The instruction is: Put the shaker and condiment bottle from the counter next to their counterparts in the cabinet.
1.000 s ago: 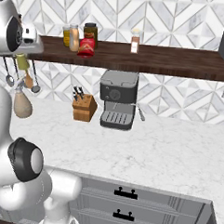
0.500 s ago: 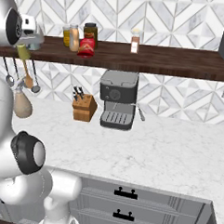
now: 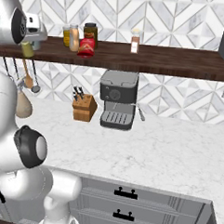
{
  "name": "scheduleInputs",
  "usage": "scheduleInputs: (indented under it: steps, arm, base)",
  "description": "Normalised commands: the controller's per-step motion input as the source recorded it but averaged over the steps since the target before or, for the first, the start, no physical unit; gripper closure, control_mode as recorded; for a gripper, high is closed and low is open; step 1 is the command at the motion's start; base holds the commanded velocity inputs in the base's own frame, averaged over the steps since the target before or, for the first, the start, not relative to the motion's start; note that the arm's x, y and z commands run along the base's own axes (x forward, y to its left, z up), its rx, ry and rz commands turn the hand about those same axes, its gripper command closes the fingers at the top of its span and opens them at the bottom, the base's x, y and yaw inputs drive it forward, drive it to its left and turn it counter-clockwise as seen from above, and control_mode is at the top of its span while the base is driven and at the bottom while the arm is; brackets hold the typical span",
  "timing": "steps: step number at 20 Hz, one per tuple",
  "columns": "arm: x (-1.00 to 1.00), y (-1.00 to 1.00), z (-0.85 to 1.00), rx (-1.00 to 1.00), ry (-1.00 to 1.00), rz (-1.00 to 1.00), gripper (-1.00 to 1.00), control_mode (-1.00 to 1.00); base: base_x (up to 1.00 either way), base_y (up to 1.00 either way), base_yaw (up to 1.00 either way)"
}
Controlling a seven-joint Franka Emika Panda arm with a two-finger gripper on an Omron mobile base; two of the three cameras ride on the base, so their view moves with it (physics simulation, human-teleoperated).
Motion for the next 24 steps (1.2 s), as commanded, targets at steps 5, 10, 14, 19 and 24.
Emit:
scheduleInputs:
  steps: [5, 10, 14, 19, 24]
  arm:
    - [0.37, 0.00, 0.00, 0.00, -0.03, 0.00, 1.00, -1.00]
    - [0.34, 0.00, 0.00, 0.00, 0.00, 0.00, 1.00, -1.00]
    - [0.34, 0.00, 0.00, 0.00, 0.00, 0.00, 1.00, -1.00]
    - [0.28, 0.04, 0.00, 0.00, 0.00, 0.00, 1.00, -1.00]
    - [0.21, 0.19, 0.00, 0.00, 0.02, 0.00, 1.00, -1.00]
  base:
    - [0.00, 0.00, 0.00]
    - [0.00, 0.00, 0.00]
    - [0.00, 0.00, 0.00]
    - [0.00, 0.00, 0.00]
    - [0.00, 0.00, 0.00]
